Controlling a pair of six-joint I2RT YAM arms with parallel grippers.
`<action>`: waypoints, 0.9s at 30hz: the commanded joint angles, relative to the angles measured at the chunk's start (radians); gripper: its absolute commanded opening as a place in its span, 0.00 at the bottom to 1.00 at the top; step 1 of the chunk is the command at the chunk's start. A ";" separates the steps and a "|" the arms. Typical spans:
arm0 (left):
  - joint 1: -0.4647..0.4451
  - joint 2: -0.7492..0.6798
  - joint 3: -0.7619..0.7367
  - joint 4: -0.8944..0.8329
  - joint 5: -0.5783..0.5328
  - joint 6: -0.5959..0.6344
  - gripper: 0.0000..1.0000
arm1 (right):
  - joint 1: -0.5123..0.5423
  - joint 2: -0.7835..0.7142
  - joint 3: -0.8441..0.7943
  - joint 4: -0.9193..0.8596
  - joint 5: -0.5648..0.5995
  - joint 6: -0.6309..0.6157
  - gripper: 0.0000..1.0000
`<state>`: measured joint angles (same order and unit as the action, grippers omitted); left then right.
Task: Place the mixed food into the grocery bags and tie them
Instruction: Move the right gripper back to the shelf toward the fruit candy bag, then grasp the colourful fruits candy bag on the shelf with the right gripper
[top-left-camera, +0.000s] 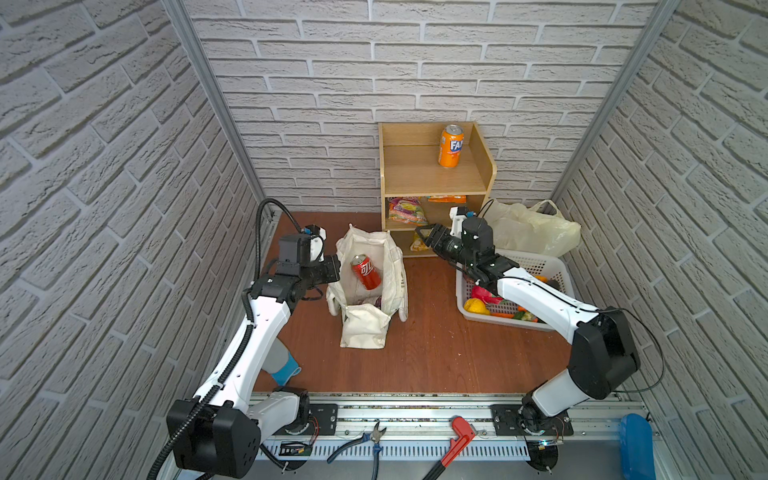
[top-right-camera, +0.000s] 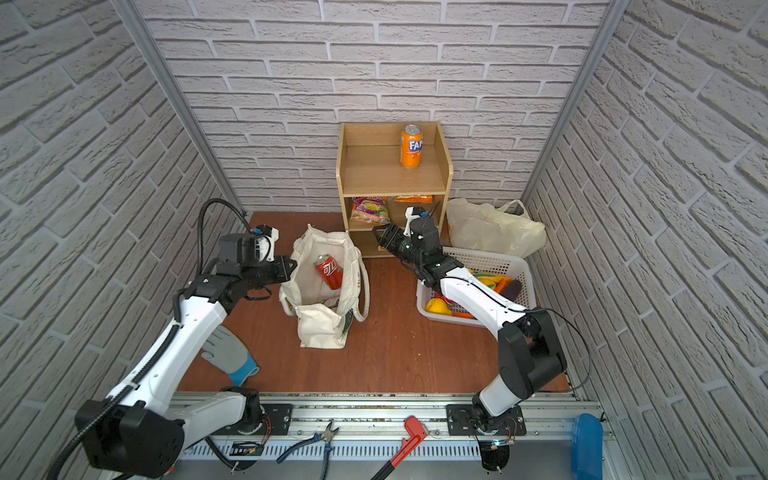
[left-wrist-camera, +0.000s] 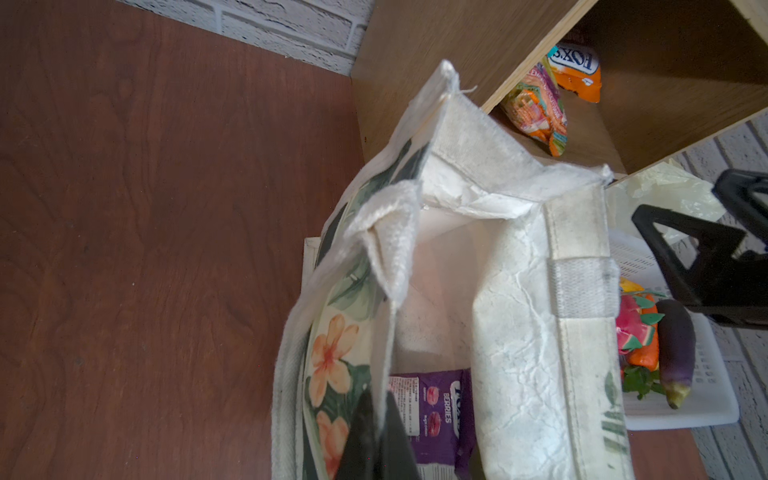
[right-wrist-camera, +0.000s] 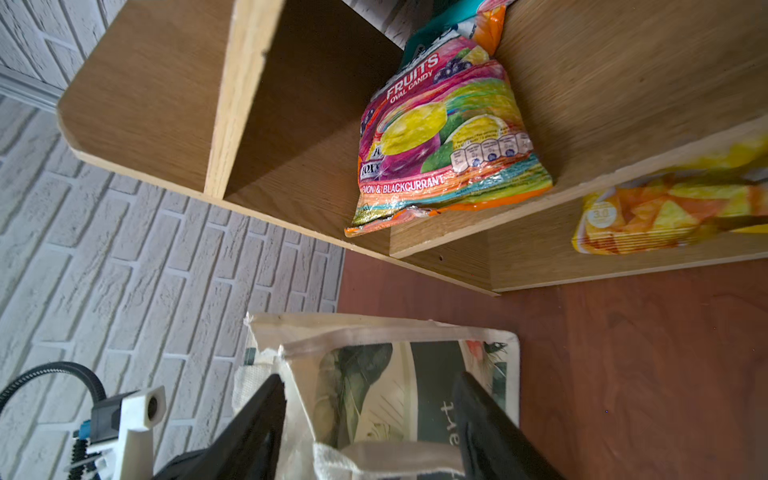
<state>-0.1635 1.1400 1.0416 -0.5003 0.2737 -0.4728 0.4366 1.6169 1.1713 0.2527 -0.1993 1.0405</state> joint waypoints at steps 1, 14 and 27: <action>0.007 -0.011 -0.015 0.007 0.002 -0.006 0.00 | 0.001 0.034 -0.004 0.234 0.028 0.113 0.66; 0.010 0.006 -0.011 0.014 0.021 -0.012 0.00 | 0.014 0.224 0.118 0.326 0.057 0.206 0.67; 0.012 0.003 -0.018 0.006 0.028 -0.006 0.00 | 0.024 0.354 0.207 0.401 0.063 0.301 0.67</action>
<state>-0.1570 1.1419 1.0401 -0.4950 0.2867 -0.4759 0.4538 1.9602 1.3525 0.5770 -0.1444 1.3071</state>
